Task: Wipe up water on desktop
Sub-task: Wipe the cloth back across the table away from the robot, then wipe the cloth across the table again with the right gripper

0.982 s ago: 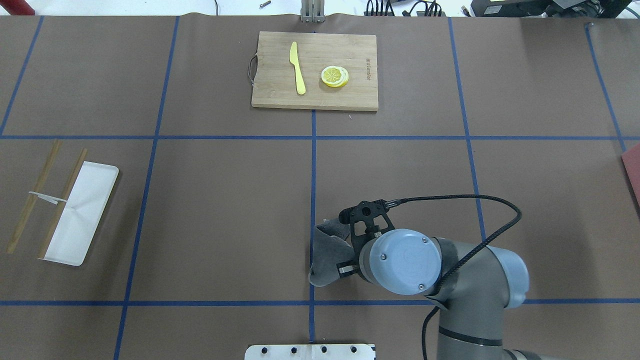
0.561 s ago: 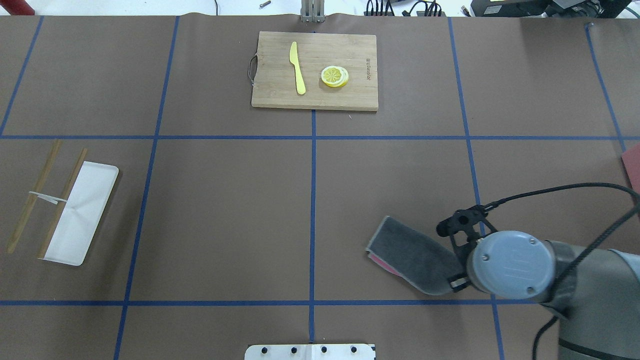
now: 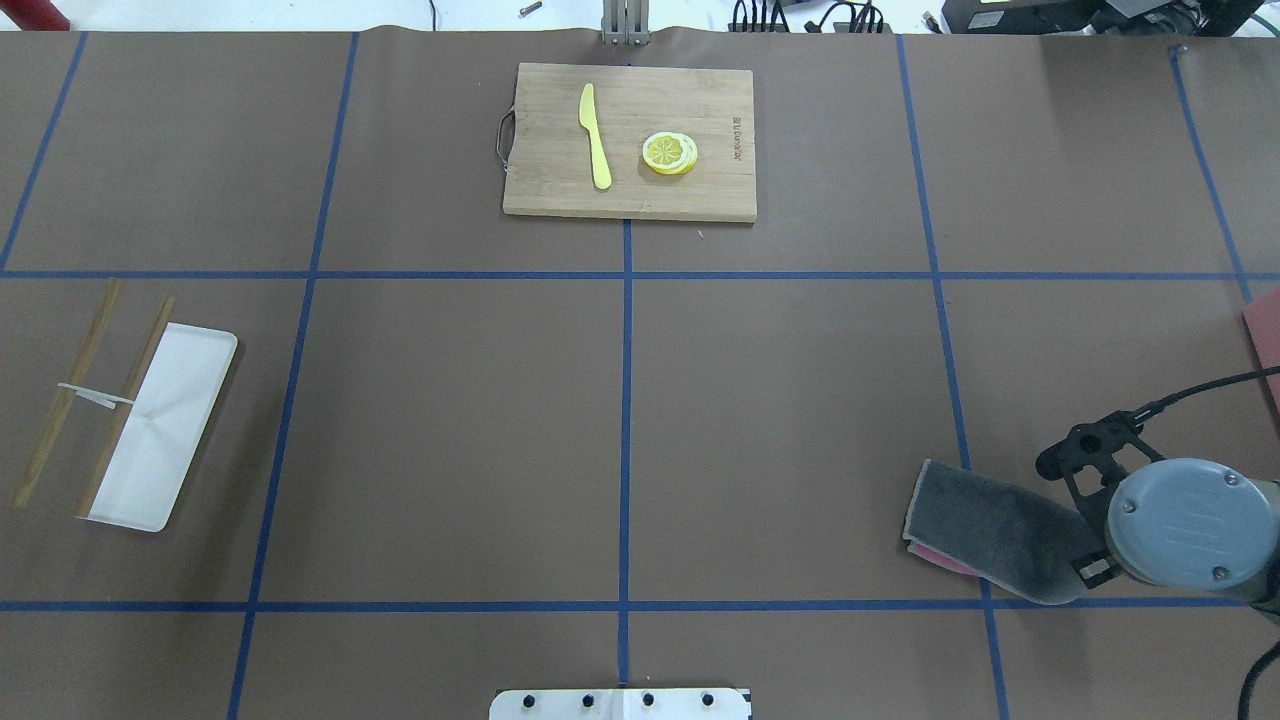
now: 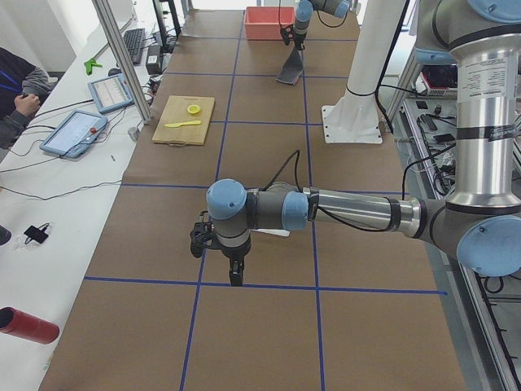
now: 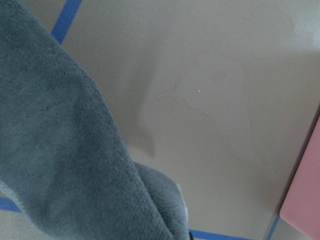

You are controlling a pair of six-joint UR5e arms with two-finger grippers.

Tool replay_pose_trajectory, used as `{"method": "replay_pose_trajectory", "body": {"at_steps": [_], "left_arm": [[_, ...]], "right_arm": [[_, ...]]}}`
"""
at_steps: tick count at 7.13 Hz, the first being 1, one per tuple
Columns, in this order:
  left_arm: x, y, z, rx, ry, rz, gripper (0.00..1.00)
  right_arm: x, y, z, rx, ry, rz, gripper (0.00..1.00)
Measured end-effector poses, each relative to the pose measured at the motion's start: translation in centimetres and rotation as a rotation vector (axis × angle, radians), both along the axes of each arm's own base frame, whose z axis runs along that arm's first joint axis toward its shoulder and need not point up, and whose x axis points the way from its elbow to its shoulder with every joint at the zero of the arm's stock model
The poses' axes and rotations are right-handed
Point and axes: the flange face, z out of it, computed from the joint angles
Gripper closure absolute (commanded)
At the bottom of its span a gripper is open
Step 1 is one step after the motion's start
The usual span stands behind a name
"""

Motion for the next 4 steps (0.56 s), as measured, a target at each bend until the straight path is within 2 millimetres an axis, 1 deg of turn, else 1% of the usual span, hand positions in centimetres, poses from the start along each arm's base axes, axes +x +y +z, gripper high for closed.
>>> {"method": "replay_pose_trajectory", "body": {"at_steps": [1, 2, 3, 4], "left_arm": [[0.0, 0.0, 0.0, 0.000, 0.000, 0.000, 0.02], [0.0, 0.0, 0.1, -0.001, 0.000, 0.000, 0.02], [0.0, 0.0, 0.1, -0.002, 0.000, 0.000, 0.02], [0.0, 0.0, 0.2, -0.003, -0.001, 0.000, 0.02]], "right_arm": [[-3.9, -0.6, -3.3, 0.004, -0.084, 0.041, 1.00], [-8.5, -0.5, -7.3, -0.008, -0.175, 0.091, 1.00], [-12.9, -0.1, -11.8, -0.020, -0.264, 0.123, 1.00], [-16.9, 0.7, -16.6, -0.037, -0.364, 0.156, 1.00]]}}
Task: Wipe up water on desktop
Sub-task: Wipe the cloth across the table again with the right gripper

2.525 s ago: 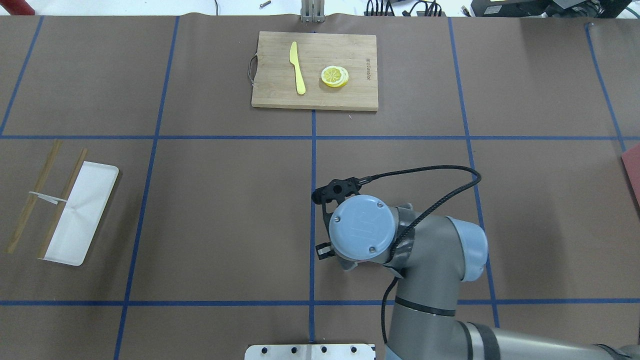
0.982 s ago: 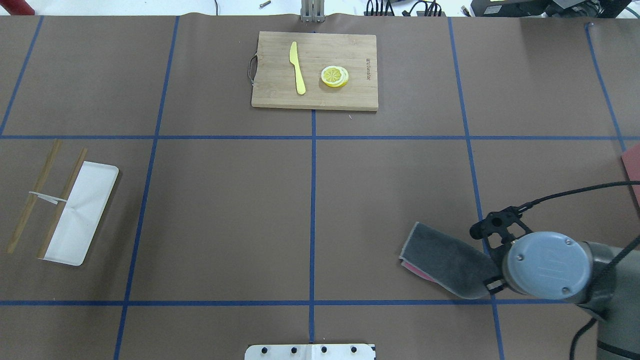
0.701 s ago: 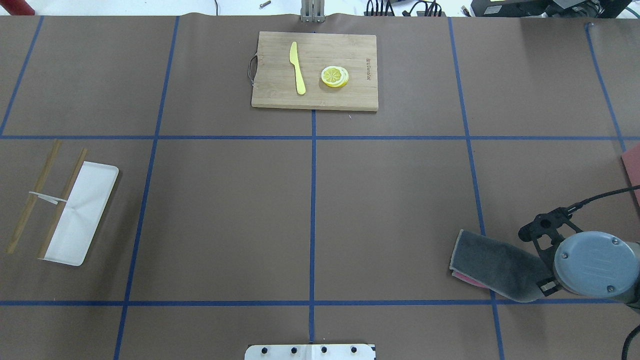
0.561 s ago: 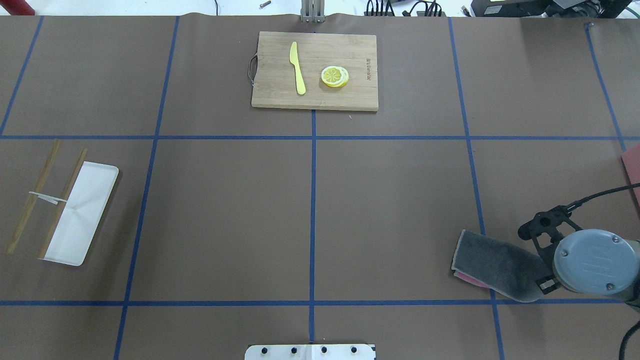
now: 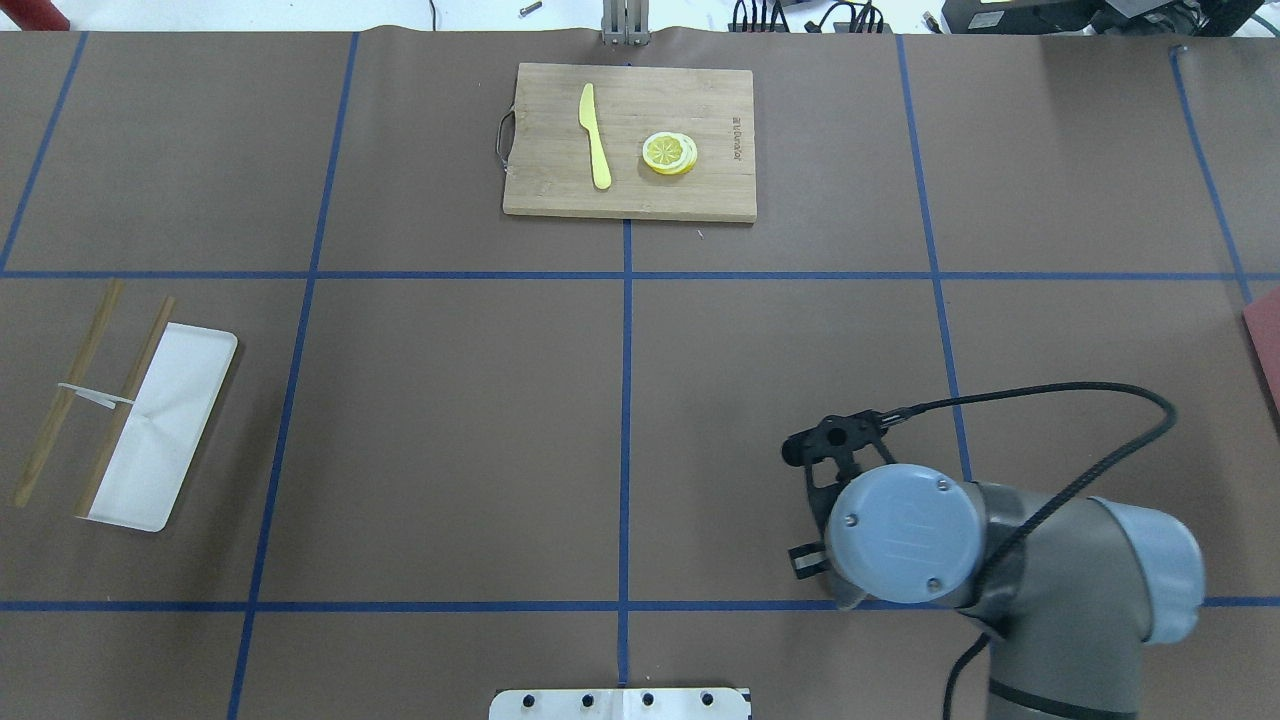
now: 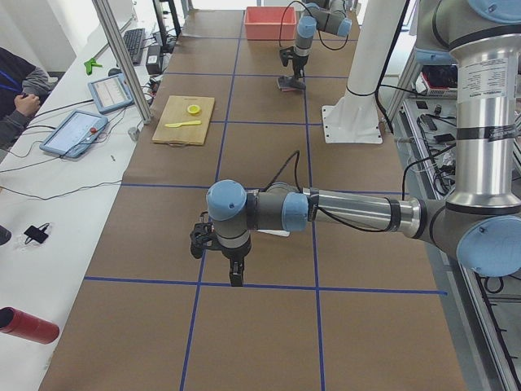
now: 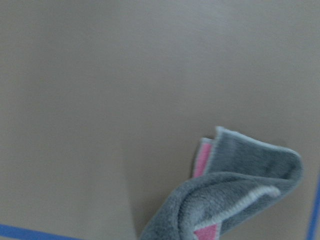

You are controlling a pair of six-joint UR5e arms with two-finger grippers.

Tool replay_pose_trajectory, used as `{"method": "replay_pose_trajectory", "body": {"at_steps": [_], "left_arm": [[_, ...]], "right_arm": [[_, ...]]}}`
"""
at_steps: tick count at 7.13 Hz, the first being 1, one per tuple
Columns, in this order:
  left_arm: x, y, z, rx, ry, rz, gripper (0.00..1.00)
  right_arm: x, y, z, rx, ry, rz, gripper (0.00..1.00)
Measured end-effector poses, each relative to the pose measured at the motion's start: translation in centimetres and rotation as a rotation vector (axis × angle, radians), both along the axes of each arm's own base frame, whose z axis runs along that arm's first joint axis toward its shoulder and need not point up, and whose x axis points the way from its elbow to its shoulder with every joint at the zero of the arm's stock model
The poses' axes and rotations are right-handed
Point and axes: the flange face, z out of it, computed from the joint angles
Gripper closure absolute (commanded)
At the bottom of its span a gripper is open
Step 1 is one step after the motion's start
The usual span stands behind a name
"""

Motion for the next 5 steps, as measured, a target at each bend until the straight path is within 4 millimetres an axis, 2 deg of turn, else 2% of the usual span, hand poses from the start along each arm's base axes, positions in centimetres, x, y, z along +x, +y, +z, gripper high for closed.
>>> {"method": "replay_pose_trajectory", "body": {"at_steps": [1, 3, 4, 5], "left_arm": [[0.0, 0.0, 0.0, -0.001, -0.001, 0.000, 0.02], [-0.1, 0.1, 0.2, -0.003, -0.003, -0.001, 0.02], [-0.1, 0.1, 0.2, -0.004, -0.004, -0.001, 0.02], [-0.1, 0.1, 0.2, -0.004, -0.004, -0.001, 0.02]], "right_arm": [[-3.0, 0.9, -3.7, -0.007, -0.119, 0.031, 1.00], [-8.0, 1.7, -8.9, 0.010, -0.320, 0.084, 1.00], [-9.7, 1.7, -12.0, 0.013, -0.387, 0.103, 1.00], [-10.2, 1.4, -13.3, 0.016, -0.422, 0.116, 1.00]]}}
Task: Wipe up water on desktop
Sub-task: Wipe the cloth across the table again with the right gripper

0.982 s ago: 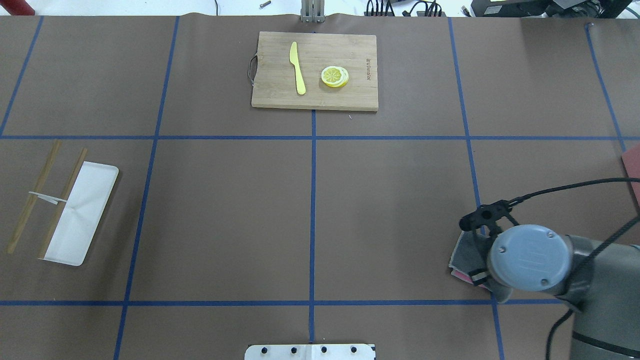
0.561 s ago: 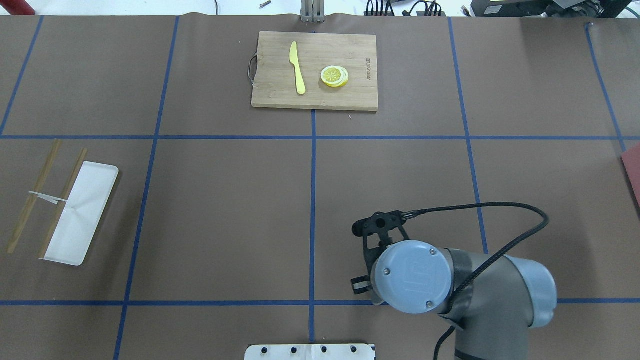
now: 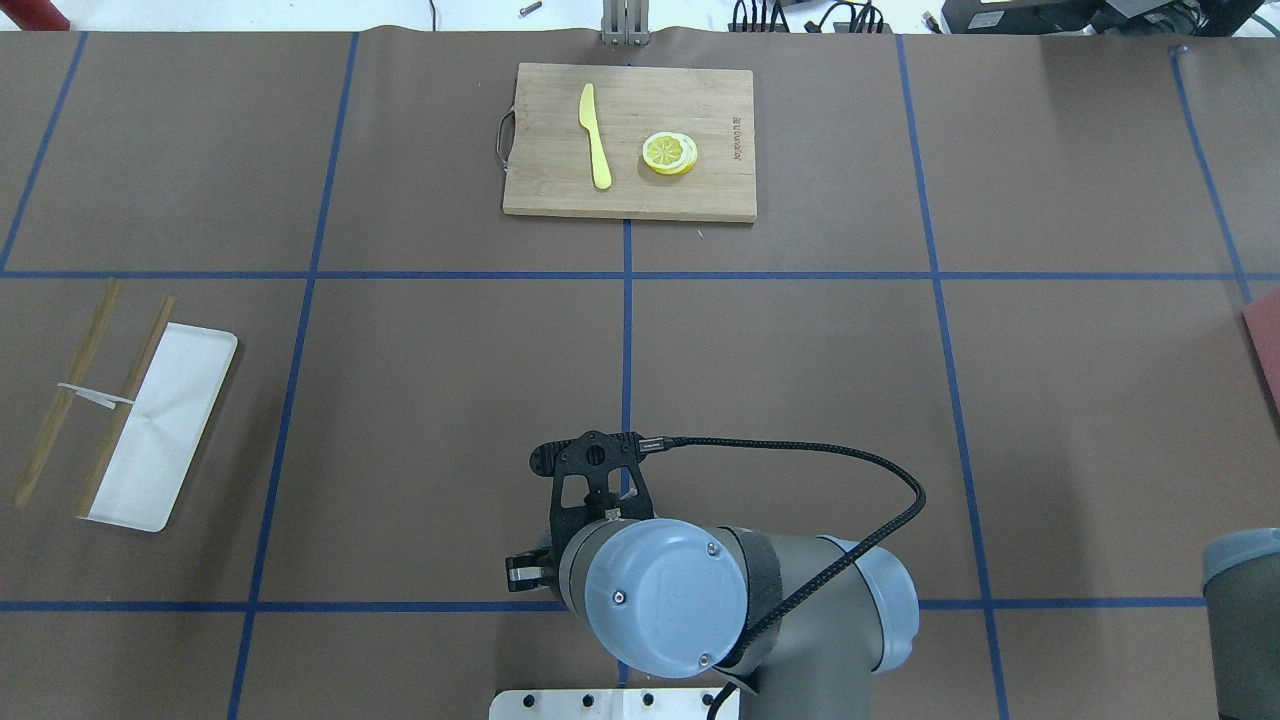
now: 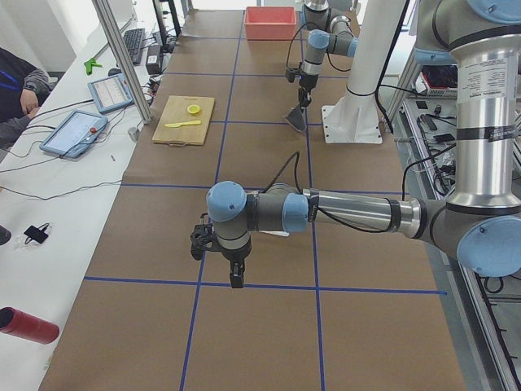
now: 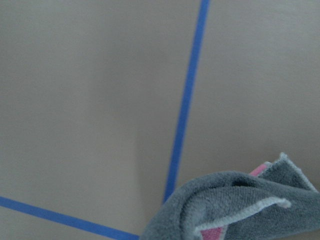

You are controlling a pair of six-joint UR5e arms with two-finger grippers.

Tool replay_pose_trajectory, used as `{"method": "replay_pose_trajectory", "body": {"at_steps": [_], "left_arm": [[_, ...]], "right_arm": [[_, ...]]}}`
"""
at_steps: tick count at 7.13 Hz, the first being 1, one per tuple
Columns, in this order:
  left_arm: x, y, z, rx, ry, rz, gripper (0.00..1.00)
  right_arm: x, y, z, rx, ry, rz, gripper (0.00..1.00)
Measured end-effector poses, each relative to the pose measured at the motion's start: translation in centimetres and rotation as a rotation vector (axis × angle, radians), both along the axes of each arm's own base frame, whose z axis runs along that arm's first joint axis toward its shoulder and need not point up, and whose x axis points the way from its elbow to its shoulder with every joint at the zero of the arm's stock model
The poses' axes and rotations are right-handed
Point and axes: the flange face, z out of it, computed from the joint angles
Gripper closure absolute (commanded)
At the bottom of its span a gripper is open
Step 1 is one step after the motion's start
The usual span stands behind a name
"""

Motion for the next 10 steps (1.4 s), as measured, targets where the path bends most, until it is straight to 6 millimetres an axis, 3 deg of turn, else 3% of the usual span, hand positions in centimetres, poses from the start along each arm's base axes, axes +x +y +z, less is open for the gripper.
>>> {"method": "replay_pose_trajectory", "body": {"at_steps": [1, 2, 5, 7, 9, 10], "left_arm": [[0.0, 0.0, 0.0, 0.001, 0.001, 0.000, 0.02], [0.0, -0.1, -0.1, 0.003, 0.001, 0.001, 0.02], [0.1, -0.1, -0.3, 0.006, 0.003, 0.001, 0.02], [0.1, -0.1, -0.3, 0.006, 0.003, 0.001, 0.02], [0.1, -0.1, -0.3, 0.006, 0.004, 0.001, 0.02], [0.1, -0.1, -0.3, 0.006, 0.004, 0.001, 0.02]], "right_arm": [[0.4, -0.7, 1.2, -0.002, 0.015, 0.005, 1.00], [1.9, -1.5, 3.6, -0.005, 0.067, -0.007, 1.00], [10.9, -2.3, 10.1, -0.018, 0.392, -0.107, 1.00], [16.8, -2.2, 16.0, -0.038, 0.628, -0.164, 1.00], [20.7, -3.0, 20.8, -0.063, 0.814, -0.210, 1.00], [21.9, -3.6, 22.2, -0.071, 0.862, -0.222, 1.00]]}}
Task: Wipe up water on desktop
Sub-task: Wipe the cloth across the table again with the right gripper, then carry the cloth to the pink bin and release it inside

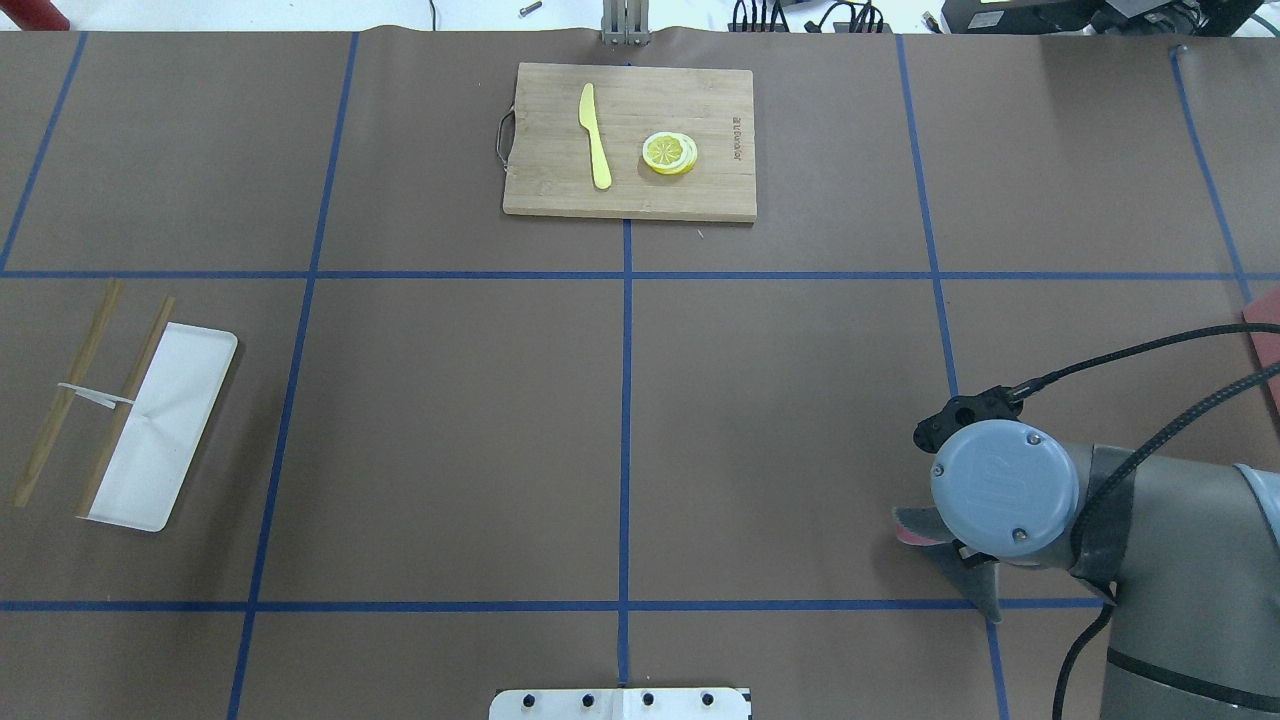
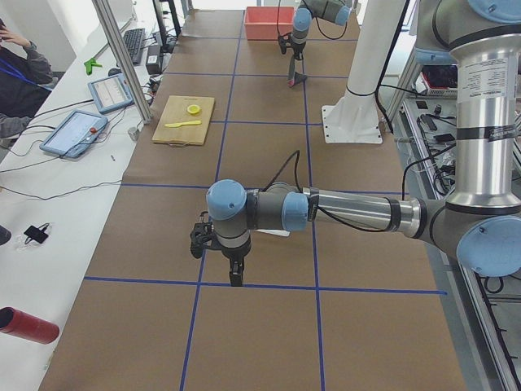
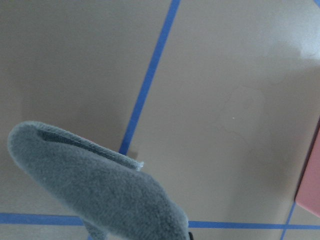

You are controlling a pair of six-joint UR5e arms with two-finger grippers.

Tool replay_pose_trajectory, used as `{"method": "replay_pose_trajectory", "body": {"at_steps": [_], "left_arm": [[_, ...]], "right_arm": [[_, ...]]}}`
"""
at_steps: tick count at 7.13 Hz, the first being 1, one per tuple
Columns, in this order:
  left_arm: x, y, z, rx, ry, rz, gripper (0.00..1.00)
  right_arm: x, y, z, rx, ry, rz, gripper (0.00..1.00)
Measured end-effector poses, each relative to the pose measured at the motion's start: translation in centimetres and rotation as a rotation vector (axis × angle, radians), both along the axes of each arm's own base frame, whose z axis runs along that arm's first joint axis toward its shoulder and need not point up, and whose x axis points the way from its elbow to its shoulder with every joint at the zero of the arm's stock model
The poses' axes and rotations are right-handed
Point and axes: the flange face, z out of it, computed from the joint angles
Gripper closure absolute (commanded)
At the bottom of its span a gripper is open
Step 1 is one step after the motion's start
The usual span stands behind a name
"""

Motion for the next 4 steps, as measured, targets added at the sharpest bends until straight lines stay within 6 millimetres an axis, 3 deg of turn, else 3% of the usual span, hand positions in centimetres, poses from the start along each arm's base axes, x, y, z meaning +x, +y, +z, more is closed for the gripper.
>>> {"method": "replay_pose_trajectory", "body": {"at_steps": [2, 3, 4], "left_arm": [[0.0, 0.0, 0.1, -0.001, -0.001, 0.000, 0.02], [0.0, 0.0, 0.0, -0.001, 0.000, 0.000, 0.02], [0.0, 0.0, 0.0, -0.001, 0.000, 0.000, 0.02]], "right_arm": [[0.9, -1.1, 0.1, 0.001, 0.009, 0.000, 1.00], [1.0, -2.1, -1.8, 0.012, -0.033, 0.018, 1.00], [1.3, -3.9, -5.1, 0.027, -0.110, 0.055, 1.00]]}}
